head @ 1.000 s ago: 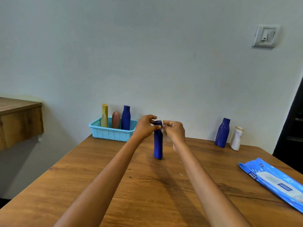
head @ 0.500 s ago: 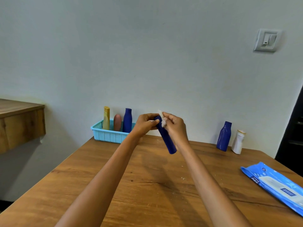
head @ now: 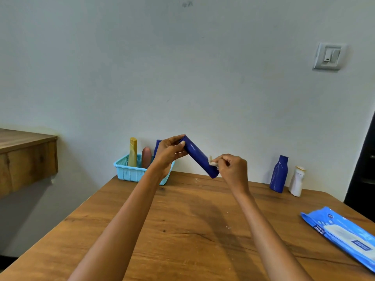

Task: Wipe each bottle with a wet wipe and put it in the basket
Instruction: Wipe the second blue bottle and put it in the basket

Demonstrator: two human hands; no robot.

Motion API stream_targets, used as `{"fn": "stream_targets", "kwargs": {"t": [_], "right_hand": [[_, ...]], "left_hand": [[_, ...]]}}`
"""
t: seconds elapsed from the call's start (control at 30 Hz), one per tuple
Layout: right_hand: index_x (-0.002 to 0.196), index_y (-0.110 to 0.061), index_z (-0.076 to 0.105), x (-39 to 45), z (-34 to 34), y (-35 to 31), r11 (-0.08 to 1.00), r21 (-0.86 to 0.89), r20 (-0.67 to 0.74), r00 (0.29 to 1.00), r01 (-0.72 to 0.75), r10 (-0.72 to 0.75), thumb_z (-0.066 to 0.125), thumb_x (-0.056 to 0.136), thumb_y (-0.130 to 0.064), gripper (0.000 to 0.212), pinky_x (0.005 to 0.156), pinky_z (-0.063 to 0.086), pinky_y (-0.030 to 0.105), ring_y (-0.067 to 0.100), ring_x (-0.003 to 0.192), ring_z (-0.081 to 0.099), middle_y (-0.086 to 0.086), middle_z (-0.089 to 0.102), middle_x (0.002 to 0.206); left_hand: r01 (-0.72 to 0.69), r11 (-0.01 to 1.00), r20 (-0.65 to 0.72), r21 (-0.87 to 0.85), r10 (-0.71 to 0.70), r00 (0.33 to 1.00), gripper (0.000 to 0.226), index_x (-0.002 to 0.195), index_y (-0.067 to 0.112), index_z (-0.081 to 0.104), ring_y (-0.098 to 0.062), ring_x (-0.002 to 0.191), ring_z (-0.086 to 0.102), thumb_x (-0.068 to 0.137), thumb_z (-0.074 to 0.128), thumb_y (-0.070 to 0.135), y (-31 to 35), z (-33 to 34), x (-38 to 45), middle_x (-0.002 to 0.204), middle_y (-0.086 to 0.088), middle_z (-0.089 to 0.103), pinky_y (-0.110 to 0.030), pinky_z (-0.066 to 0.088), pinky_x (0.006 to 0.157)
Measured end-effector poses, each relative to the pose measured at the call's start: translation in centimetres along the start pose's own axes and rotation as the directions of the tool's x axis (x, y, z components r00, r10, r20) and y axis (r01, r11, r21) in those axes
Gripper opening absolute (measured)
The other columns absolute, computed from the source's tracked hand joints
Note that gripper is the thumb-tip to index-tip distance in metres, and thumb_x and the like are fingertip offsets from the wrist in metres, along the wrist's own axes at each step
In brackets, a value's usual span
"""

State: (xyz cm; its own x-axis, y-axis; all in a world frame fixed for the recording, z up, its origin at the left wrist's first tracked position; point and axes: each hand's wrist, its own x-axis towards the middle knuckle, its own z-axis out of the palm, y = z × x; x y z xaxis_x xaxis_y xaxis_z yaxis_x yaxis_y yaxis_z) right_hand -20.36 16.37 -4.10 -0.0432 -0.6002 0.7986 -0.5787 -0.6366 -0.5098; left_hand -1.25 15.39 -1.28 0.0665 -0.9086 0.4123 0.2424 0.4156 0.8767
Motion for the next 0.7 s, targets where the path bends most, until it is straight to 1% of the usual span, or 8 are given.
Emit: {"fn": "stream_targets", "kwargs": {"t": [0.1,0.2,0.27,0.33,0.4,0.53,0.63,0.7], "right_hand": [[0.088,-0.007,0.074,1.4,-1.3,-0.1,0.971,0.142,-0.088,0.974,-0.194,0.208,0.051,0.091,-0.005,0.023,0.048,0.042,0.01,-0.001,0.054,0.056,0.004,0.074,0.089],[0.109,-0.012,0.069,2.0,-1.3,-1.4,0.941,0.273,-0.046,0.975,-0.199,0.219,0.052,0.095,-0.015,0.023,0.071,0.055,0.022,0.003,0.077,0.063,0.001,0.07,0.105],[0.121,-0.012,0.063,1.9,-0.3,-2.5,0.947,0.268,0.052,0.984,-0.18,0.173,0.047,0.097,-0.013,0.029,0.082,0.054,0.023,0.008,0.094,0.063,0.0,0.065,0.118],[0.128,-0.011,0.057,1.4,1.0,-3.3,0.975,0.202,0.132,0.989,-0.096,0.07,0.043,0.097,-0.008,0.034,0.09,0.045,0.011,0.012,0.116,0.056,0.0,0.059,0.129],[0.132,-0.012,0.052,0.7,2.1,-3.6,0.991,0.124,0.158,0.985,0.046,-0.065,0.044,0.097,-0.004,0.038,0.093,0.036,0.003,0.012,0.125,0.049,0.001,0.054,0.135],[0.13,-0.012,0.056,-0.3,2.7,-3.1,0.949,-0.076,0.176,0.941,0.307,-0.29,0.05,0.091,0.0,0.041,0.102,0.042,0.022,0.014,0.125,0.05,0.004,0.055,0.134],[0.119,-0.007,0.064,-0.6,2.2,-2.4,0.931,-0.115,0.126,0.935,0.346,-0.332,0.057,0.087,0.0,0.033,0.093,0.05,0.026,0.018,0.114,0.061,0.007,0.063,0.123],[0.114,-0.006,0.066,-0.8,1.8,-1.6,0.947,-0.121,0.094,0.953,0.297,-0.286,0.057,0.088,-0.002,0.029,0.089,0.051,0.023,0.018,0.107,0.064,0.007,0.066,0.118]], "left_hand": [[-0.023,0.998,0.075,0.058,0.019,0.997,0.031,0.122,0.006,0.055,-0.021,0.099,0.064,0.092,0.052,0.0,0.1,-0.1,-0.1,0.107,-0.011,0.064,-0.031,0.056,0.084],[-0.039,0.99,0.152,0.132,0.019,0.988,0.03,0.12,0.01,0.056,-0.017,0.097,0.064,0.092,0.051,-0.001,-0.1,0.7,-0.5,0.11,-0.009,0.062,-0.027,0.057,0.08],[-0.038,0.988,0.169,0.15,0.012,0.986,0.029,0.119,0.01,0.056,-0.019,0.098,0.064,0.092,0.052,0.0,-0.4,1.3,-0.6,0.113,-0.011,0.061,-0.027,0.057,0.079],[-0.042,0.988,0.154,0.151,0.018,0.988,0.031,0.123,0.006,0.055,-0.021,0.102,0.064,0.092,0.054,0.003,-0.5,1.6,-0.6,0.116,-0.014,0.061,-0.029,0.056,0.081],[-0.056,0.986,0.102,0.155,0.041,0.994,0.032,0.123,0.006,0.055,-0.022,0.103,0.064,0.092,0.055,0.005,-0.4,1.5,-0.6,0.115,-0.012,0.062,-0.029,0.056,0.082],[-0.078,0.993,-0.039,0.088,0.082,0.996,0.03,0.12,0.004,0.057,-0.023,0.098,0.065,0.09,0.059,0.007,-0.2,0.7,-0.6,0.108,-0.011,0.065,-0.029,0.057,0.08],[-0.061,0.996,-0.089,0.073,0.067,0.994,0.031,0.12,0.001,0.055,-0.024,0.097,0.065,0.09,0.059,0.006,-0.1,0.6,-0.3,0.106,-0.013,0.065,-0.029,0.058,0.079],[-0.029,0.996,-0.098,0.08,0.037,0.995,0.034,0.123,-0.001,0.054,-0.028,0.102,0.063,0.09,0.059,0.007,-0.2,0.7,-0.2,0.112,-0.018,0.063,-0.035,0.056,0.083]]}}
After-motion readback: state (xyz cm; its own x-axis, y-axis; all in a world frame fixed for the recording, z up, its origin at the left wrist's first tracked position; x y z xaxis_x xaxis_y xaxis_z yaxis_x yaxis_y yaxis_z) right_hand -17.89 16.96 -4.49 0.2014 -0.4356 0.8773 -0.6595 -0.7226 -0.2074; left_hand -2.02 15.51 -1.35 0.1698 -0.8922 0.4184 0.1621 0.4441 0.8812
